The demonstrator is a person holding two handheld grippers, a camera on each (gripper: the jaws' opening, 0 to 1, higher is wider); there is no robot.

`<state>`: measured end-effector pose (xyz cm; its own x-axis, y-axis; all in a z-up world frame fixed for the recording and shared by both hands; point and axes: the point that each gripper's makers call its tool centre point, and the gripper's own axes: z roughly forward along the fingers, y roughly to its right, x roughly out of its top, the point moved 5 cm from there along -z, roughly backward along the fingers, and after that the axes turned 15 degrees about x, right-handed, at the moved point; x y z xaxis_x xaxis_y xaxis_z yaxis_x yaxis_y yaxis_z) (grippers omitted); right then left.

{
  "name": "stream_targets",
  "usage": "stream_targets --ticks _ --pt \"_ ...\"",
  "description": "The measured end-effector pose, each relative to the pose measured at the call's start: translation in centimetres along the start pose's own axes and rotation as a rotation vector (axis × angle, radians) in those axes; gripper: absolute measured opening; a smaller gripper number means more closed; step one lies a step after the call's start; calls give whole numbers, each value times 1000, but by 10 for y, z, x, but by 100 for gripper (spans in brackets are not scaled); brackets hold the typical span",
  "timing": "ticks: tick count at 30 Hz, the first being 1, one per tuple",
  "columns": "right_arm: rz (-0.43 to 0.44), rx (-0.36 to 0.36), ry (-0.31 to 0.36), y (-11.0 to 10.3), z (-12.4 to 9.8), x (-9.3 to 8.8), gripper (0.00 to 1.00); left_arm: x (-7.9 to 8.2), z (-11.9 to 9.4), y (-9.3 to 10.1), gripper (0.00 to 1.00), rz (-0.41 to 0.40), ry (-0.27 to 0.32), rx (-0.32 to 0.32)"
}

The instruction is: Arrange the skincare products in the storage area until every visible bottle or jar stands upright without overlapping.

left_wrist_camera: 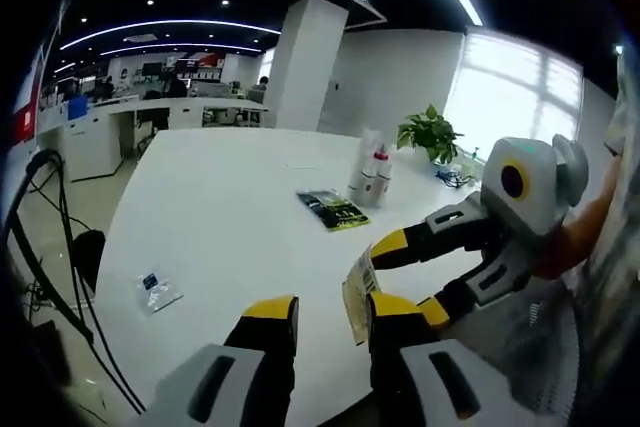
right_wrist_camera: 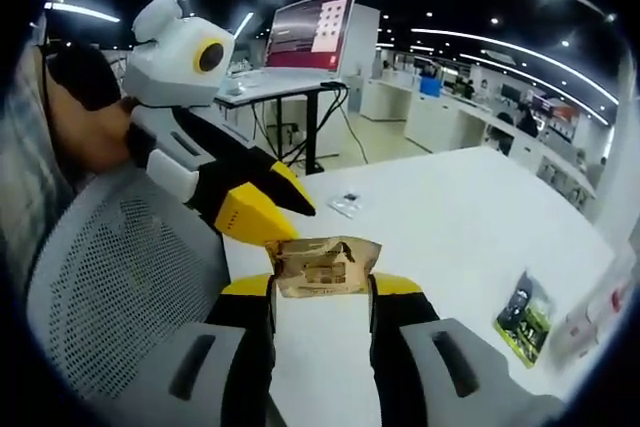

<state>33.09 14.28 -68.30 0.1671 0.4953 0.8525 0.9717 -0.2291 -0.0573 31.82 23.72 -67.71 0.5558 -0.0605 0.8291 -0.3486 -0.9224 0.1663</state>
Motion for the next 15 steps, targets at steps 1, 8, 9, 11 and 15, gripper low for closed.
stream_targets --ticks 1,8,9,11,15 --pt "-1 0 0 0 0 0 34 0 0 0 27 0 0 0" --pt "-5 1 -1 -1 0 0 34 0 0 0 27 -4 0 -1" --pt "-5 1 -1 -1 0 0 34 0 0 0 27 -4 0 -2" --pt "-6 1 -1 -1 0 0 34 0 0 0 27 -3 1 -2" --pt "-7 1 -1 0 0 0 34 0 0 0 27 -5 0 -3"
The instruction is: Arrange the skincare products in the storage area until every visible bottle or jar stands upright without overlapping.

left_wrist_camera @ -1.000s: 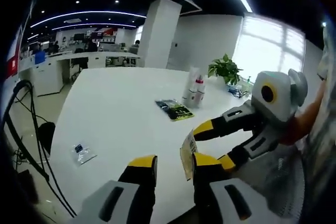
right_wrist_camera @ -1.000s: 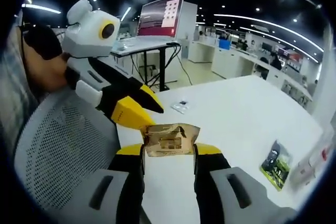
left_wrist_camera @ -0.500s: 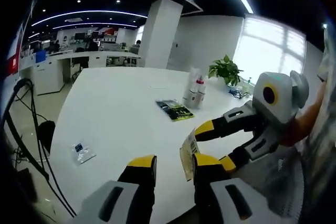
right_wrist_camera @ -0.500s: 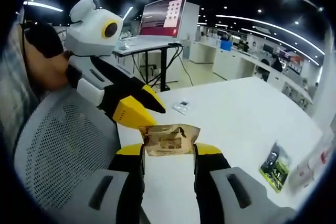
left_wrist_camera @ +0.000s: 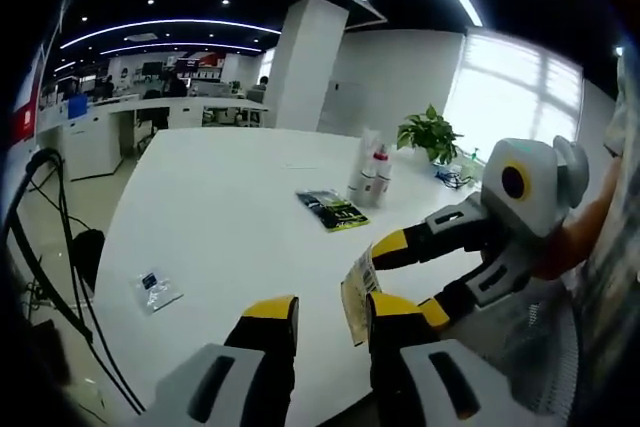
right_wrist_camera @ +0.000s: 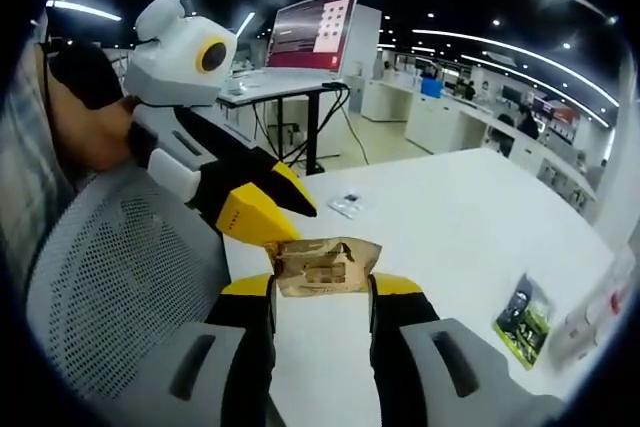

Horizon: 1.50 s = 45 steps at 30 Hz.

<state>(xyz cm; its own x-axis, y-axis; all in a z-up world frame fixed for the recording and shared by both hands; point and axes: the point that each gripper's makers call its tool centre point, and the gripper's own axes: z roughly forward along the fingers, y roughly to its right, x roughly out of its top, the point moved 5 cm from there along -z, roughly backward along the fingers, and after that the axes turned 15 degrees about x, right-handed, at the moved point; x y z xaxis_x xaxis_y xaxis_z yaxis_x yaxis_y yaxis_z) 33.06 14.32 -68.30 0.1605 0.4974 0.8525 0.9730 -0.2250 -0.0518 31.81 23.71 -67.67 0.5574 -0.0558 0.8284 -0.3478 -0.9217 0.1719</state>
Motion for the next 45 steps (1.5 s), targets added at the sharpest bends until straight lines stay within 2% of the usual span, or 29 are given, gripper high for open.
stream_targets --ticks 45 --pt "-22 -17 -6 2 -2 2 34 4 -1 2 30 -62 15 -29"
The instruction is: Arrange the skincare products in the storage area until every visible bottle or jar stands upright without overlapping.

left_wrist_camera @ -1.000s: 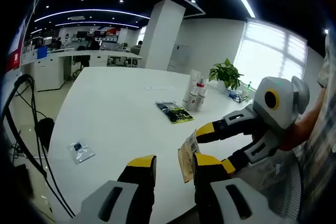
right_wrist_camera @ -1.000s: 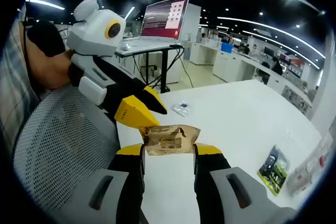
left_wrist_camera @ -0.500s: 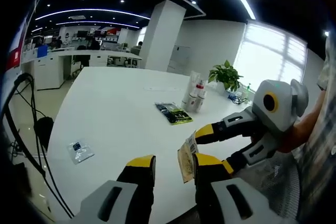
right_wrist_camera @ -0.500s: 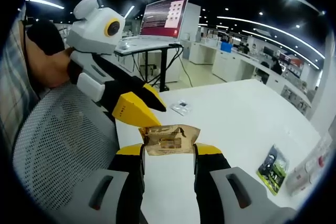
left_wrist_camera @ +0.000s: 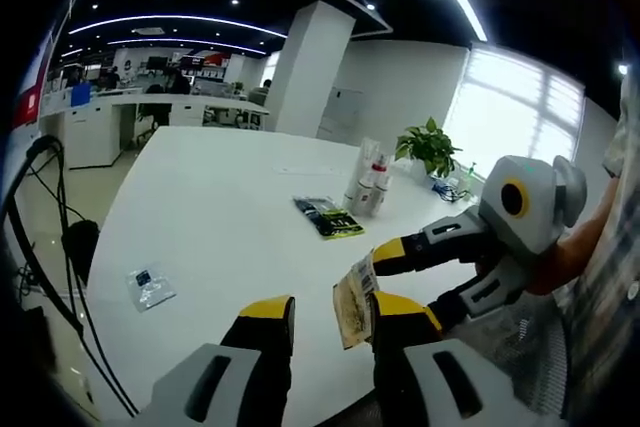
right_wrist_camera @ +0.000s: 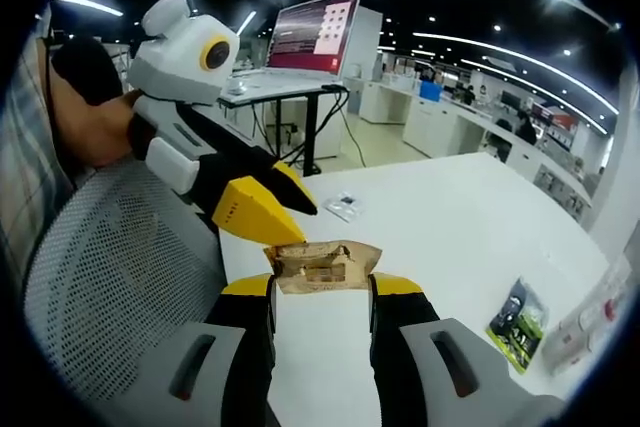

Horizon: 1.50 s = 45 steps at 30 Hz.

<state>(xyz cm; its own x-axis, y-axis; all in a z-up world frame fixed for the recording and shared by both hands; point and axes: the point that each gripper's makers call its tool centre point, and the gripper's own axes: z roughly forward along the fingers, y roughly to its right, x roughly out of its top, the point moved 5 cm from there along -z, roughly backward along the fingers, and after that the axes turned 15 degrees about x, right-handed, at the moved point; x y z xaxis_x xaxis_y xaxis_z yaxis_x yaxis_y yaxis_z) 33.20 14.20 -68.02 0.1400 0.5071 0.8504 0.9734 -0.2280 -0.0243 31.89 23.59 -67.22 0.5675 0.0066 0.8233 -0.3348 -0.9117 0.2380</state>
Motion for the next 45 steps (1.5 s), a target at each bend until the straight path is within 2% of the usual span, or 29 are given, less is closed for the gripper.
stream_targets --ticks 8,11,16,17,30,42,45 --pt "3 -12 0 5 -2 0 34 2 -1 1 31 5 14 -8" --pt "9 -17 -1 7 -3 -1 34 4 -3 5 34 4 27 -26" --pt "8 -18 -2 8 -2 -1 34 1 -3 12 34 47 20 -50" --pt "3 -17 -2 7 -2 0 34 -1 -1 11 34 44 7 -47" --pt "-116 14 -11 -7 2 11 34 0 -1 5 33 14 0 -25" --pt "-171 30 -10 -13 4 16 34 -2 -2 3 18 44 -7 -17" --pt "-178 35 -12 -14 5 17 34 -2 -3 2 8 67 -6 -16"
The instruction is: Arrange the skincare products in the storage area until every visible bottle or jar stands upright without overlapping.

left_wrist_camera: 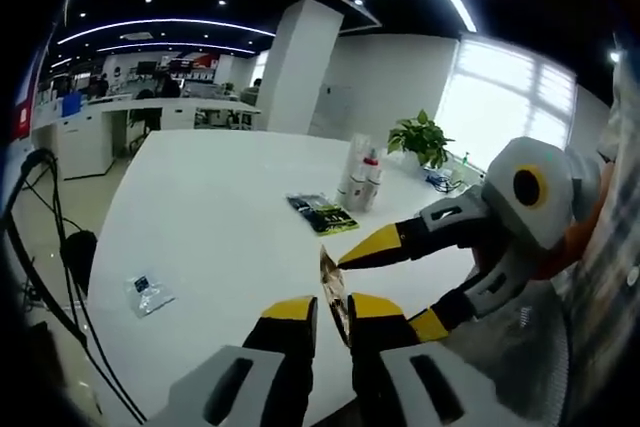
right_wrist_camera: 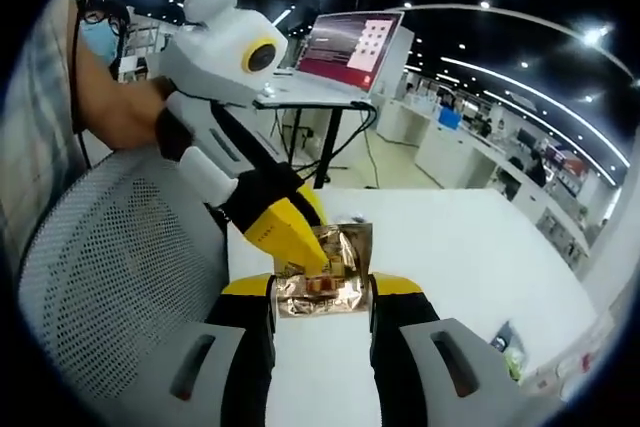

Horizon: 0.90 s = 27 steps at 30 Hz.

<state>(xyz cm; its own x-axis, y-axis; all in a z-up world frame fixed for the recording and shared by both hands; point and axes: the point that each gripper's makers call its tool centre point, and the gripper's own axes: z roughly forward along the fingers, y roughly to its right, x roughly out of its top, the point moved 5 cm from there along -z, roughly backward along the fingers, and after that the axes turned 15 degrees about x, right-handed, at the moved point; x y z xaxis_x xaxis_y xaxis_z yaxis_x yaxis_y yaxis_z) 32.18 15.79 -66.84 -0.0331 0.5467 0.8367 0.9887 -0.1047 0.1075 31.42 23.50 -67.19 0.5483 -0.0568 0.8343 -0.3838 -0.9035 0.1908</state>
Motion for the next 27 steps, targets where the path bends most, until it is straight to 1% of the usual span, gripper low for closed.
stream_targets --ticks 1,6,10,18,19,20,22,24,25,27 --pt "-4 1 0 0 0 0 34 0 0 0 7 14 3 2" --pt "-6 5 -5 0 1 0 34 1 -2 0 3 13 11 0" --pt "-14 17 -9 -1 2 0 34 1 -2 1 1 32 10 -4" --pt "-1 65 -11 0 1 -3 36 -3 -1 4 0 68 -2 -11" --pt "7 74 -14 -1 0 -4 37 -3 -1 5 0 78 -5 -12" --pt "14 73 -19 1 -2 -7 36 -7 0 2 0 130 -19 9" --pt "55 71 -17 6 -7 -12 36 -7 0 6 0 118 -19 -7" --pt "90 81 -6 10 -11 -14 36 -10 0 7 0 158 -27 -5" --pt "98 83 -9 12 -13 -16 38 -11 1 9 0 163 -32 -11" --pt "117 124 -14 12 -15 -20 38 -12 1 11 0 199 -34 -17"
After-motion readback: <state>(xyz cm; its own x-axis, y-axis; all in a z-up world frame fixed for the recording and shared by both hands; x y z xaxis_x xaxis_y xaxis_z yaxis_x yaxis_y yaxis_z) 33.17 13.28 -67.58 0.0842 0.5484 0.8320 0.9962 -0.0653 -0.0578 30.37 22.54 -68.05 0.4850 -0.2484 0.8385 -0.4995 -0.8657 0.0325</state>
